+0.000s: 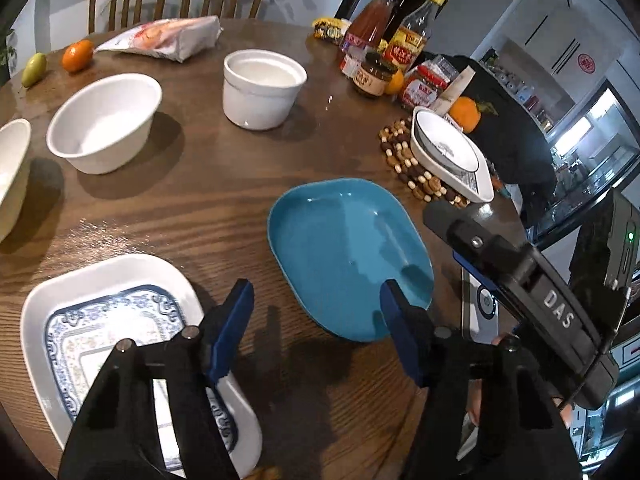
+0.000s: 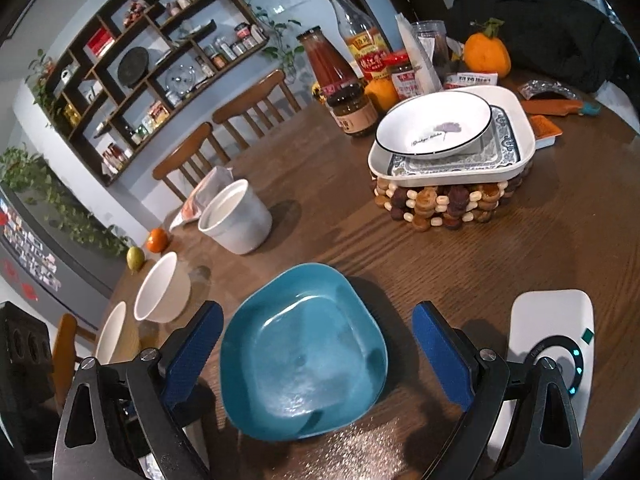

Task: Organize plates and bowls
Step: 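Close both grippers on the rim of the teal square dish, then carry the teal dish with both grippers over the stacked plates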

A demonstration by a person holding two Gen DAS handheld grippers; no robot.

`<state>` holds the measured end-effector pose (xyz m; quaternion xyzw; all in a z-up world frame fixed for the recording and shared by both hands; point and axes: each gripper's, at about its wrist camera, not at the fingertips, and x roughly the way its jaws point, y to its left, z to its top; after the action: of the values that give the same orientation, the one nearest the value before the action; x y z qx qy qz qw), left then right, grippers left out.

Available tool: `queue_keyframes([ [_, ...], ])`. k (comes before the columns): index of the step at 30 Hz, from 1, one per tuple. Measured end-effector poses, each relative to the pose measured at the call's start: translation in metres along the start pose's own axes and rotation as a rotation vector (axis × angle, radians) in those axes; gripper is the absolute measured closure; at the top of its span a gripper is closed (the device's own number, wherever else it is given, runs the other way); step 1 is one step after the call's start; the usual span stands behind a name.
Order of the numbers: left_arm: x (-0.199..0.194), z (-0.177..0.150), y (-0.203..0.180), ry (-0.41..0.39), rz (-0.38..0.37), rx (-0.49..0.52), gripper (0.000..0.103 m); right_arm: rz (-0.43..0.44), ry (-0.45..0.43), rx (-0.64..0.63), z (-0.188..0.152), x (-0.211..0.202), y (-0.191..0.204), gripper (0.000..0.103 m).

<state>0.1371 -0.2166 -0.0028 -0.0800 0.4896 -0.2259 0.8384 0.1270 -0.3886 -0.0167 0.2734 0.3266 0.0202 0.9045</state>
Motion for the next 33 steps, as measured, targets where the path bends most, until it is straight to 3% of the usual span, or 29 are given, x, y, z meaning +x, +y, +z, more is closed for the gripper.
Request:
queue_keyframes([
  [10, 0.018, 0.002, 0.004, 0.019, -0.048, -0.027, 0.053, -0.001, 0.027, 0.011, 0.003, 0.016, -0.009, 0.011],
  [13, 0.021, 0.002, 0.004, 0.03, -0.07, -0.032, 0.057, -0.018, 0.055, -0.004, 0.003, 0.023, -0.008, 0.024],
  [18, 0.026, 0.001, 0.005, 0.039, -0.069, -0.03, 0.063, -0.025, 0.085, -0.006, 0.003, 0.031, -0.009, 0.036],
  [29, 0.025, -0.001, 0.007, 0.04, -0.11, -0.052, 0.066, -0.034, 0.099, -0.036, 0.0, 0.032, -0.005, 0.037],
  [33, 0.011, -0.004, 0.0, -0.015, -0.08, -0.007, 0.065, -0.036, 0.1, -0.049, -0.003, 0.03, 0.002, 0.037],
])
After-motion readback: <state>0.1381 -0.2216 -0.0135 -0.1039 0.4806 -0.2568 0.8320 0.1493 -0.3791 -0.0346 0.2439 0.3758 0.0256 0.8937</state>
